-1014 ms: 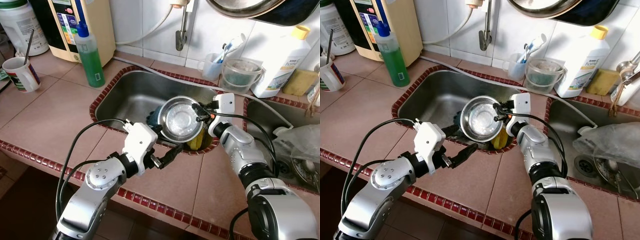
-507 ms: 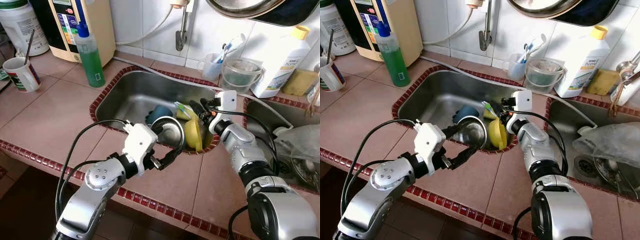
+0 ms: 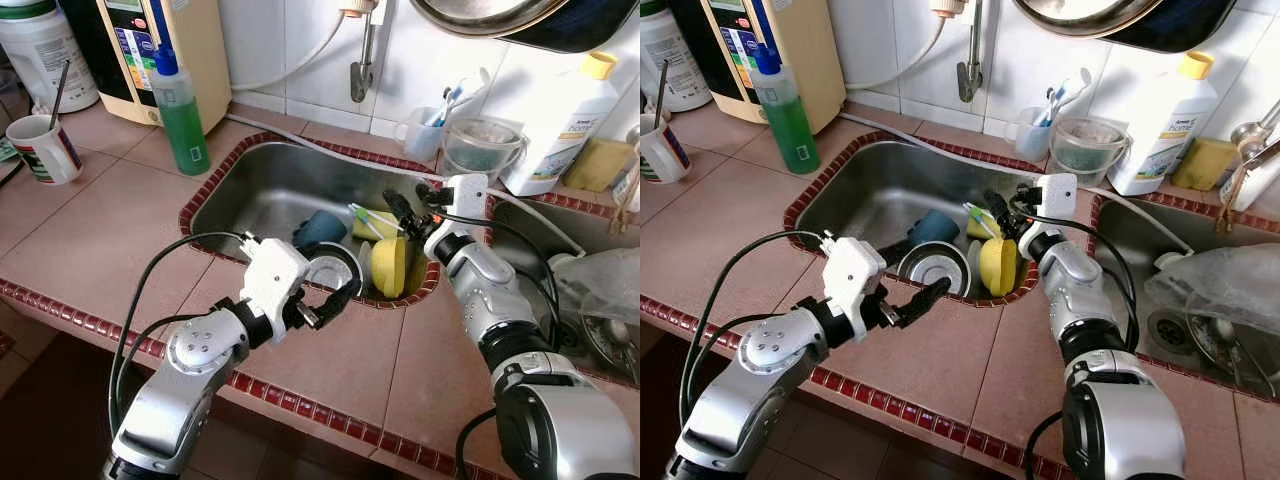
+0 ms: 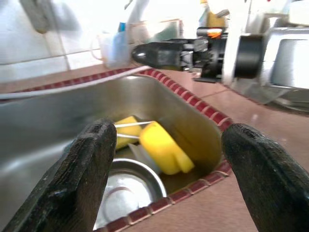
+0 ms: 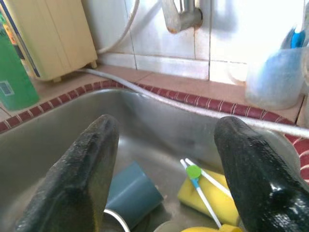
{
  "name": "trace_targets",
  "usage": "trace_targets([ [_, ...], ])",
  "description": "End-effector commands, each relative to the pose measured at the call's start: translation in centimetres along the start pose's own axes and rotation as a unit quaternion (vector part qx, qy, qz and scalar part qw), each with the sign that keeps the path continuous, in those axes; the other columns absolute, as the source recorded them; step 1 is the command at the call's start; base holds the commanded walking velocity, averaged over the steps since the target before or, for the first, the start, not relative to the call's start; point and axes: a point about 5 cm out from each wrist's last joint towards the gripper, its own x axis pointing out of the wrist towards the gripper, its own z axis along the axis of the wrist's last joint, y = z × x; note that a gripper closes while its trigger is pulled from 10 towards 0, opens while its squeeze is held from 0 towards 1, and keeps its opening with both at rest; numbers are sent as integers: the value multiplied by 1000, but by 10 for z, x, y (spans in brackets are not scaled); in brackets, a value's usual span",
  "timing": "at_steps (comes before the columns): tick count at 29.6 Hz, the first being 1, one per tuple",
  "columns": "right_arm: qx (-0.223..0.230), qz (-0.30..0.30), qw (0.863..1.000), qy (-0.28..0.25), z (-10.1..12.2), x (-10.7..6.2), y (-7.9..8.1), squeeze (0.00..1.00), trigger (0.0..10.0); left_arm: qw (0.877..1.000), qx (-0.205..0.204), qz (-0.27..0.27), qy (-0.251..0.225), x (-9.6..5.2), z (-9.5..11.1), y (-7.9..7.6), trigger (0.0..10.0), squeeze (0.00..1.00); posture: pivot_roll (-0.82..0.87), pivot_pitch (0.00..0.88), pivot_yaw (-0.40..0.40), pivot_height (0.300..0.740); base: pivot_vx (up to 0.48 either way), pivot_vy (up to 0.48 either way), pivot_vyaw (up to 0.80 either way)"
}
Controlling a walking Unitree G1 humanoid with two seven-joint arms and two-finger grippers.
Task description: Kitchen organization
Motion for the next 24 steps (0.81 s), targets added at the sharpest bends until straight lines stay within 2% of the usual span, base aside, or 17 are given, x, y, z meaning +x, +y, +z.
trace_targets([
  [1, 3, -8, 1000, -20, 3, -2, -1, 1000, 10000, 1000, 9, 11, -3, 1, 1, 3, 10000, 0, -27, 78, -30, 740, 0, 0, 0],
  [7, -7, -32, 999, -29, 2, -6, -1, 1000, 10000, 998, -7, 64, -9, 4, -5, 22, 10000, 0, -28, 68, -28, 740, 0, 0, 0],
  [9, -11, -43, 999, -31, 2, -7, -1, 1000, 10000, 997, -1, 74, -3, 4, -9, 26, 10000, 0, -30, 60, -26, 740, 0, 0, 0],
  [10, -17, -49, 998, -42, 4, -9, -1, 1000, 10000, 996, -13, 92, -3, 3, -12, 33, 10000, 0, -32, 51, -24, 740, 0, 0, 0],
  [11, -17, -49, 998, -42, 4, -9, -1, 1000, 10000, 996, -13, 92, -3, 3, -12, 33, 10000, 0, -32, 51, -24, 740, 0, 0, 0],
  [13, -23, -64, 996, -60, 7, -12, -1, 1000, 10000, 992, -36, 124, -4, 3, -15, 44, 10000, 0, -34, 41, -24, 740, 0, 0, 0],
  [18, -31, -96, 990, -95, 12, -22, -2, 1000, 10000, 982, -51, 183, -6, 4, -21, 60, 10000, 0, -35, 30, -27, 740, 0, 0, 0],
  [21, -33, -107, 987, -111, 14, -27, 2, 1000, 10000, 975, -57, 214, -16, 6, -21, 65, 10000, 0, -38, 22, -24, 740, 0, 0, 0],
  [24, -49, -104, 986, -120, 14, -34, 14, 1000, 10000, 969, -69, 237, -23, 7, -22, 67, 10000, 0, -40, 14, -20, 740, 0, 0, 0],
])
